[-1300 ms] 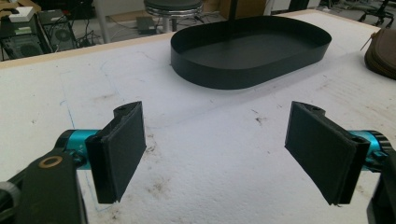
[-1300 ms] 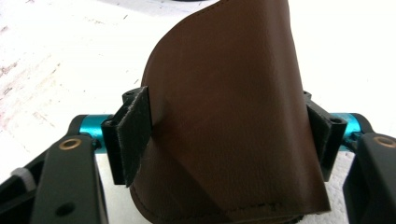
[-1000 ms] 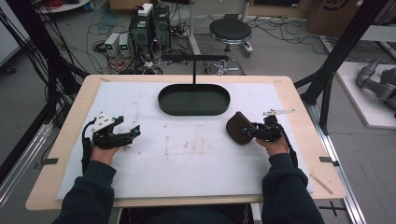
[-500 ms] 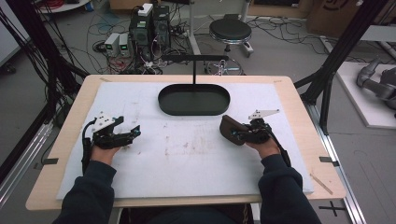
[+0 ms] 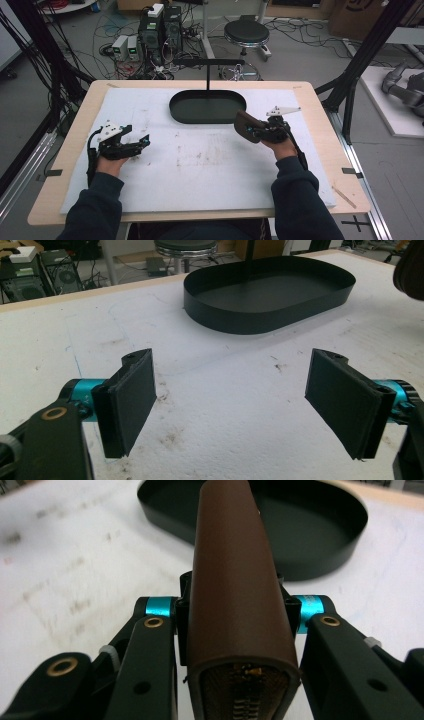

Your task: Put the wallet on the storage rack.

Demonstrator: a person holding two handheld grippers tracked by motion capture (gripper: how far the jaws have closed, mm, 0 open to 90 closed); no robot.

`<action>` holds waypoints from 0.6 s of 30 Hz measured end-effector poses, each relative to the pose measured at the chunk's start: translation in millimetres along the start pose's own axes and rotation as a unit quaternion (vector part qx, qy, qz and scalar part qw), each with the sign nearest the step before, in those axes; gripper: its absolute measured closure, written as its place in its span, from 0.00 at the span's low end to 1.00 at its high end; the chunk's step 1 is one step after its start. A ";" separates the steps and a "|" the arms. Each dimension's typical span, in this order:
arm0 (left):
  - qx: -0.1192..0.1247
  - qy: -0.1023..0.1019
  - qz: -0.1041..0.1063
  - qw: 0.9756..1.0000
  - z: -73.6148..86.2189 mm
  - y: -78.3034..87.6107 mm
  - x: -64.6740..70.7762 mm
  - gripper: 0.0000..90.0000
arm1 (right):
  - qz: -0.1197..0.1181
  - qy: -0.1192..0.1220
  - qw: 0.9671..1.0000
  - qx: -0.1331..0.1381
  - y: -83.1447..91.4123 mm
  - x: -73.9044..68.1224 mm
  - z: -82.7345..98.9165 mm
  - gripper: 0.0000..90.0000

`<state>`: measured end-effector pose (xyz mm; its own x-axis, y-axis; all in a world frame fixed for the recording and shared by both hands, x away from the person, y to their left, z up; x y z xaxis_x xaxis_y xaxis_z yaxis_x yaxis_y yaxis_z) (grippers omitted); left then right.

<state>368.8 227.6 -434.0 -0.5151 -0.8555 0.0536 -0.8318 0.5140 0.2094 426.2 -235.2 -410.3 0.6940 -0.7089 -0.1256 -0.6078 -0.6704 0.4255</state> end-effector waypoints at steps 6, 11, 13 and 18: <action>0.000 -0.001 0.000 1.000 0.0 0.1 0.0 0.22 | -0.021 0.003 1.000 0.014 -35.1 -7.1 -33.7 0.72; 0.002 0.001 0.001 1.000 -0.4 1.0 0.0 0.22 | -0.023 -0.020 0.999 0.019 -81.3 -4.9 -53.8 0.72; 0.002 0.001 0.001 1.000 -0.2 0.8 -0.4 0.22 | -0.024 -0.033 0.999 0.025 -98.4 -2.0 -59.7 0.72; 0.001 0.003 0.002 1.000 0.4 0.1 -1.0 0.22 | -0.016 -0.046 0.999 0.001 -137.9 -0.6 -64.8 0.72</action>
<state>369.2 228.5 -434.3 -0.5172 -0.8537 0.0606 -0.8302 0.5177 0.2066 534.6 -128.1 -410.9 0.6741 -0.7048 -0.2209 -0.5873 -0.6928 0.4184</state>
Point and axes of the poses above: each handheld gripper's, and its own axes: y roughly backward along the jaws, z roughly out of its underside, x roughly to its right, the point moved 3 cm from there along -y, roughly forward along the jaws, and after that the axes turned 8 degrees about x, right-handed, at the moved point
